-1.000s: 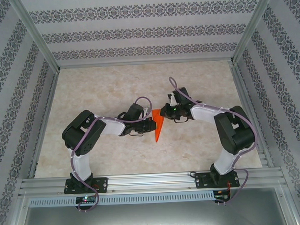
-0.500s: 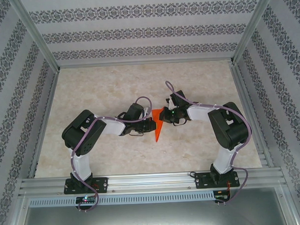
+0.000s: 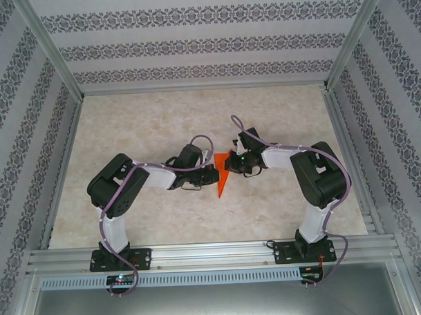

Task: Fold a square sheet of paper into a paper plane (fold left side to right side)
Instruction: Fold the wing for the fifth time at the center of the table.

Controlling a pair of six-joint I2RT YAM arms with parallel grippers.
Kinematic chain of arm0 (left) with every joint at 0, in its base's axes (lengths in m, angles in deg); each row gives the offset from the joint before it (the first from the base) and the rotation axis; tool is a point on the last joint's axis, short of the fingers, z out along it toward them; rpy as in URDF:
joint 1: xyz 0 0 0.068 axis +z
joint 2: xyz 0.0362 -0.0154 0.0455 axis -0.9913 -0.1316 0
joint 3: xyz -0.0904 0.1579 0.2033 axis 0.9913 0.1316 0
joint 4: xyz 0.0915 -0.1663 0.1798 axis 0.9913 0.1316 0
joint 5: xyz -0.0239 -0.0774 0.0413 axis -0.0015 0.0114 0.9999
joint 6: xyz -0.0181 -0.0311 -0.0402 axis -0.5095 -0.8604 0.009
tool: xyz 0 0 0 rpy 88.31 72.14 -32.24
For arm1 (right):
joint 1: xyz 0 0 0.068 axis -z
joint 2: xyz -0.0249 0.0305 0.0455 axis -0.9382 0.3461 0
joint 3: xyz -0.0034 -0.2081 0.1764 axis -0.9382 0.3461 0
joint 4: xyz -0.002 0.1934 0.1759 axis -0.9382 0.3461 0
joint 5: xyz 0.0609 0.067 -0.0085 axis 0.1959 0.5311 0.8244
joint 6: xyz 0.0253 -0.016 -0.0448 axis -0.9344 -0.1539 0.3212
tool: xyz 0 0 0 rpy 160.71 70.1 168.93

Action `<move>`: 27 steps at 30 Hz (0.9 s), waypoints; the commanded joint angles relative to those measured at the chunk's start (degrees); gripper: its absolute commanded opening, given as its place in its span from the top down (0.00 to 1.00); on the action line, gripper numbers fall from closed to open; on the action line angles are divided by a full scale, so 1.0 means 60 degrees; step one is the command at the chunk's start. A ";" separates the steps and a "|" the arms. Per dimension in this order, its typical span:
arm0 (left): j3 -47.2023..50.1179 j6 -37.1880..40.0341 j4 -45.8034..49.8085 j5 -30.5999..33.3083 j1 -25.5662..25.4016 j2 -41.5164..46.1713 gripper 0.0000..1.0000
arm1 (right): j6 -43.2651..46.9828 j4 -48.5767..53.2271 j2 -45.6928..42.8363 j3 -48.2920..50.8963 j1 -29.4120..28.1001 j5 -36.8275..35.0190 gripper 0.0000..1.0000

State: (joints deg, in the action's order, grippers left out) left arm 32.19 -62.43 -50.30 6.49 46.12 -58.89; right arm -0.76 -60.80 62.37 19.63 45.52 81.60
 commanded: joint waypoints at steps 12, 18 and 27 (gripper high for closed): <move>0.0042 0.0479 0.1321 0.0640 -0.0114 0.1634 0.75 | 0.0307 0.0487 0.0250 0.0736 0.0130 -0.0541 1.00; 0.0340 0.0348 0.1298 0.0279 -0.0165 0.2101 0.78 | 0.0313 0.0487 0.0248 0.0655 0.0112 -0.0499 1.00; 0.0043 -0.0171 0.0309 -0.0917 -0.0604 0.1085 0.83 | 0.0323 0.0587 0.0268 0.0576 0.0065 -0.0510 1.00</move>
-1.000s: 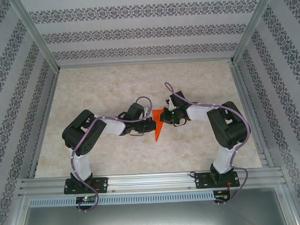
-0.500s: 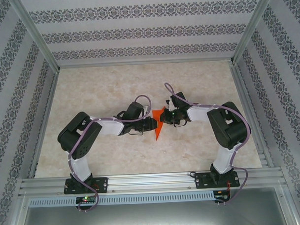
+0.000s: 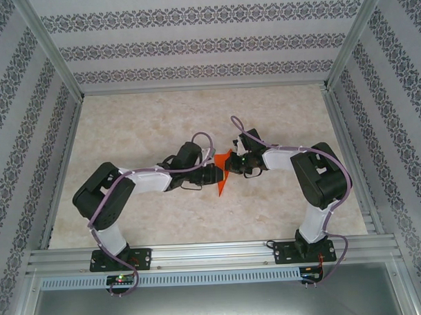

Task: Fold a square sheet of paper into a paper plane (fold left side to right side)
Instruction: Fold the wing for the fifth time at the center of the table.

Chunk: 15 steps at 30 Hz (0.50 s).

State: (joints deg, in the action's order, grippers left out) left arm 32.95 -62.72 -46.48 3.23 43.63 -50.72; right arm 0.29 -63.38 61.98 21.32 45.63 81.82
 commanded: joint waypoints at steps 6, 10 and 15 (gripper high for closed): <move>-0.0058 -0.0118 -0.0213 -0.0094 -0.0339 -0.0671 0.84 | 0.0186 0.1075 0.0302 0.0277 0.0035 -0.0548 1.00; -0.0019 -0.0133 -0.0150 -0.0008 -0.0446 -0.0789 0.84 | 0.0193 0.1091 0.0305 0.0239 0.0035 -0.0547 1.00; 0.0058 -0.0185 -0.0102 0.0009 -0.0534 -0.0875 0.84 | 0.0218 0.1157 0.0331 0.0200 0.0035 -0.0575 1.00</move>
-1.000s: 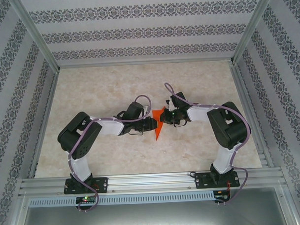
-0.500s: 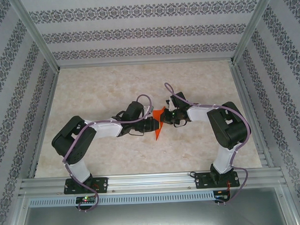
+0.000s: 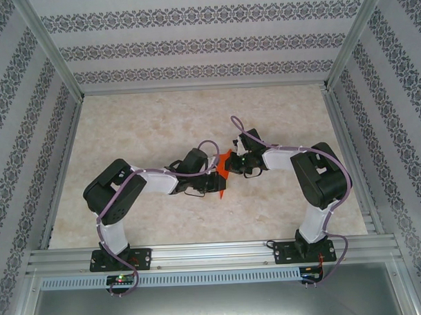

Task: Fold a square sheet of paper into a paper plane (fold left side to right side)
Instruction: Fold the wing for the fifth time at the center of the table.

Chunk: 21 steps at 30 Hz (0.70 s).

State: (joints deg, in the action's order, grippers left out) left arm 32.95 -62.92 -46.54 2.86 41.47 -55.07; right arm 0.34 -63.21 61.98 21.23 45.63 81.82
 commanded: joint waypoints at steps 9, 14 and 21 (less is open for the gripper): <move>0.0027 -0.0185 0.0016 0.0089 -0.0314 -0.0366 0.84 | 0.0241 0.1194 0.0386 0.0132 0.0035 -0.0529 1.00; -0.0046 -0.0093 0.0316 0.0203 -0.0349 -0.0355 0.83 | 0.0245 0.1232 0.0376 0.0114 0.0035 -0.0532 1.00; -0.0285 0.0071 0.0817 0.0146 -0.0488 -0.0385 0.83 | 0.0253 0.1284 0.0422 0.0037 0.0035 -0.0547 1.00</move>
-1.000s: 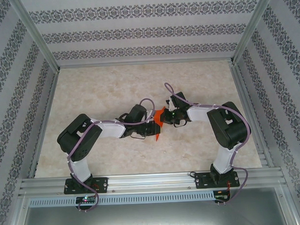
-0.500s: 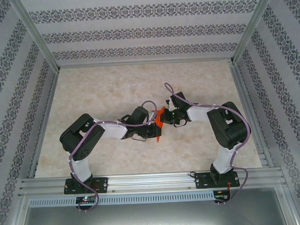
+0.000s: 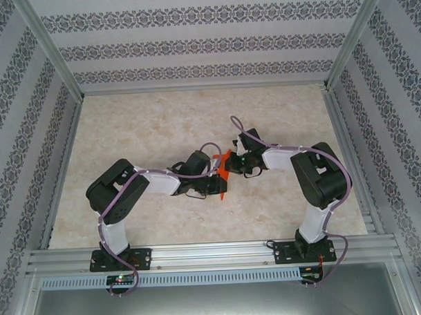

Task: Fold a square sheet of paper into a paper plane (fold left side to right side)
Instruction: Fold the wing for the fifth time at the center of the table.

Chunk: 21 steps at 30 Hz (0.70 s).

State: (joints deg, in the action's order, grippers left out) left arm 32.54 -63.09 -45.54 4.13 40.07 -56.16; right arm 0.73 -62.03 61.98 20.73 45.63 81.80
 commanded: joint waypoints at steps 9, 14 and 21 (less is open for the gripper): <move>-0.0368 0.0122 0.0703 -0.0179 -0.0321 -0.0431 0.83 | 0.0187 0.1114 0.0434 0.0110 0.0035 -0.0564 1.00; -0.0489 0.0111 0.0792 -0.0223 -0.0334 -0.0615 0.83 | 0.0161 0.1043 0.0387 0.0156 0.0035 -0.0547 1.00; -0.0670 0.0062 0.1126 -0.0133 -0.0336 -0.0854 0.85 | -0.0112 -0.0656 -0.0400 0.0749 0.0386 0.0636 1.00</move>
State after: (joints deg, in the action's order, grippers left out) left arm 29.02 -63.07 -42.22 2.75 39.26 -58.96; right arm 0.51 -64.39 61.17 22.56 46.61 83.57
